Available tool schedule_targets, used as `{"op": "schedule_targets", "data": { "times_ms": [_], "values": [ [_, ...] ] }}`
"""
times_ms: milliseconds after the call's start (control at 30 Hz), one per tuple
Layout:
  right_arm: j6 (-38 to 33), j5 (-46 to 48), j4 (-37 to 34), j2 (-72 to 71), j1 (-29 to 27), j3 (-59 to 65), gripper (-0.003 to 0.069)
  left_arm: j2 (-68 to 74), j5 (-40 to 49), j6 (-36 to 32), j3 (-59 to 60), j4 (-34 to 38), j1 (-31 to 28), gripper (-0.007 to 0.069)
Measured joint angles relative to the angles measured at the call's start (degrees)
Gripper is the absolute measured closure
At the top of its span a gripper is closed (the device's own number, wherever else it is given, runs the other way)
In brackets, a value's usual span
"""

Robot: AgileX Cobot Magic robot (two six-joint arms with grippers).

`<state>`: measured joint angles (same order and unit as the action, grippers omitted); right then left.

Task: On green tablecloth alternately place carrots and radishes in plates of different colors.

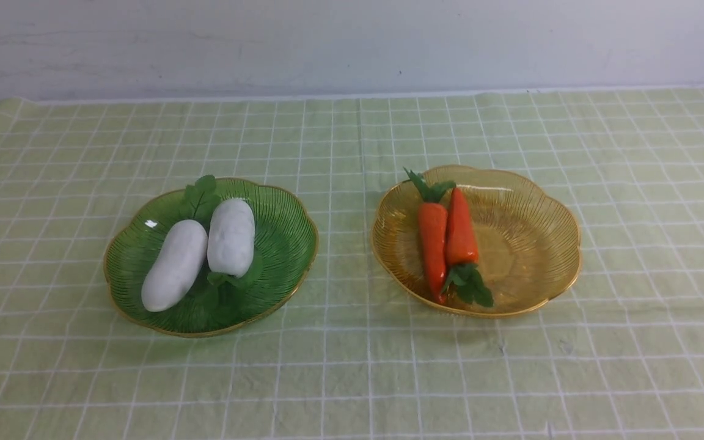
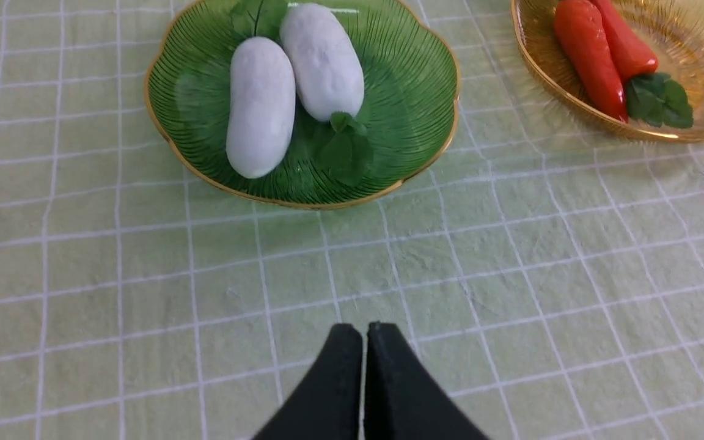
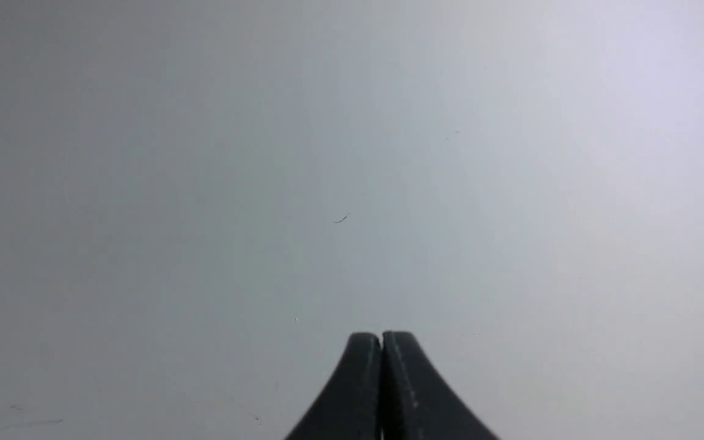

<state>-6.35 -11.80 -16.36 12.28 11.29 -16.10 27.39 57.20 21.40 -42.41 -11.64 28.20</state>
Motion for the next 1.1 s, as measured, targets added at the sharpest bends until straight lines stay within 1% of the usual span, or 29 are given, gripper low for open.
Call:
{"op": "schedule_targets", "data": {
  "times_ms": [567,700,800,900,933,1000,1100],
  "values": [
    [0.0,0.0,-0.1,0.0,0.0,0.0,0.0673,0.0,-0.5,-0.5,0.0,-0.6,0.0,0.0632],
    [0.0,-0.1,-0.1,0.0,0.0,0.0,0.0673,-2.1,-4.8,-1.5,1.8,-0.7,-0.4,0.0632],
    [0.0,-0.1,-0.2,0.0,0.0,0.0,0.0673,-6.1,-10.5,-5.0,5.8,0.2,-2.8,0.0632],
    [0.0,-0.1,-0.2,0.0,0.0,0.0,0.0673,-14.2,-19.7,-13.9,16.1,3.3,-9.2,0.0632],
    [0.0,-0.1,-0.2,0.0,0.0,0.0,0.0673,-15.1,-20.1,-14.5,16.8,3.4,-9.6,0.0632],
    [0.0,-0.1,-0.2,0.0,0.0,0.0,0.0673,-20.1,-25.6,-19.9,25.1,5.2,-14.4,0.0632],
    [0.0,-0.1,-0.2,0.0,0.0,0.0,0.0673,-26.8,-29.8,-24.2,34.7,7.7,-19.6,0.0632]
  ]
}}
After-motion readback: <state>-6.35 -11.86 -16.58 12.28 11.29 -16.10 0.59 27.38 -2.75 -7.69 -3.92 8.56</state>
